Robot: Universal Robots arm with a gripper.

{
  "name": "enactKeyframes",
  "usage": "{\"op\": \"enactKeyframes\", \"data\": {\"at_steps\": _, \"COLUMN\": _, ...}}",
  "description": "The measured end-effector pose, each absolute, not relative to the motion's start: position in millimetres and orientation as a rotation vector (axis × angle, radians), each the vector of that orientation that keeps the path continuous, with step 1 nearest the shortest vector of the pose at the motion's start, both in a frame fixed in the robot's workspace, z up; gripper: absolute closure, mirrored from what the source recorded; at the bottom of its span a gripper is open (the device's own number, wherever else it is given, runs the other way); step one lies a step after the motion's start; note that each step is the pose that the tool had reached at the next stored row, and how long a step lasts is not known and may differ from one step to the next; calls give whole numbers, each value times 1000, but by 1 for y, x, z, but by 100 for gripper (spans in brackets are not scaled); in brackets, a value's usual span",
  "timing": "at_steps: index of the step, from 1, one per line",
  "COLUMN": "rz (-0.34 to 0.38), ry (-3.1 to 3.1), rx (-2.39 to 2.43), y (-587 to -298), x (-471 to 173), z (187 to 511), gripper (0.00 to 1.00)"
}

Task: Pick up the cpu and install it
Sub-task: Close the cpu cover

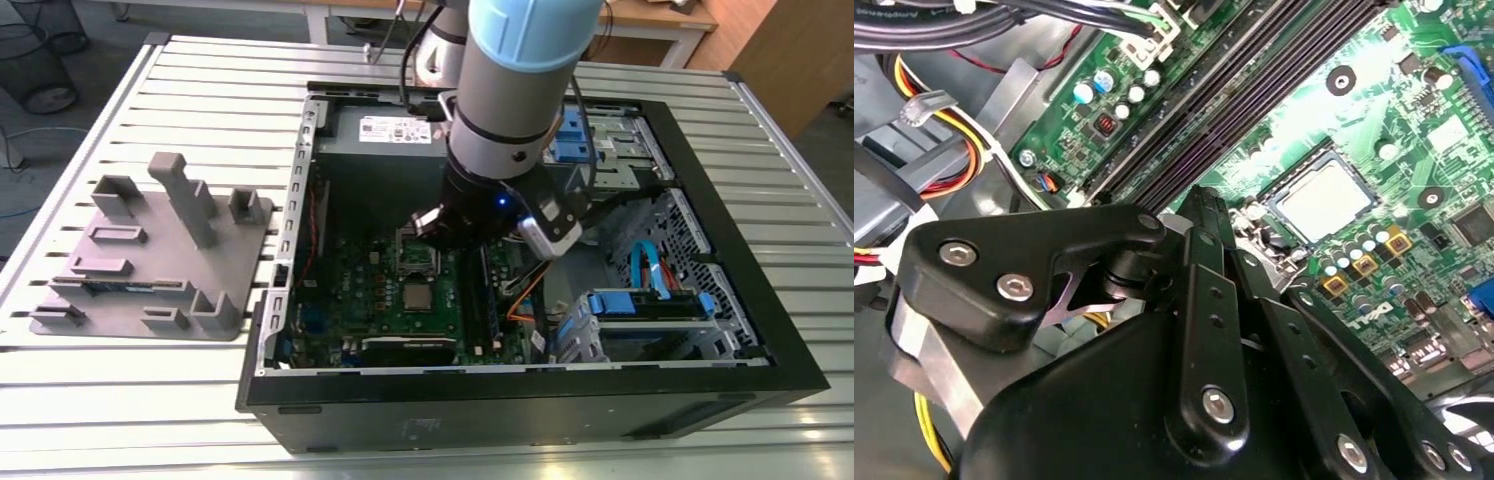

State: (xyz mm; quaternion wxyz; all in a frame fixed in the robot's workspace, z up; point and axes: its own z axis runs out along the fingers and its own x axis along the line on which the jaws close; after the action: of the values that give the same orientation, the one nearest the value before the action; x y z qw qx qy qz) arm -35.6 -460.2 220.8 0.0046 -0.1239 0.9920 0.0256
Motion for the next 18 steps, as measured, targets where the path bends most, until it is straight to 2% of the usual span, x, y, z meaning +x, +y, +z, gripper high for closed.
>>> {"op": "enactKeyframes", "data": {"at_steps": 18, "rz": 83, "ry": 3105, "rx": -402, "y": -424, "x": -34, "z": 209, "gripper": 89}}
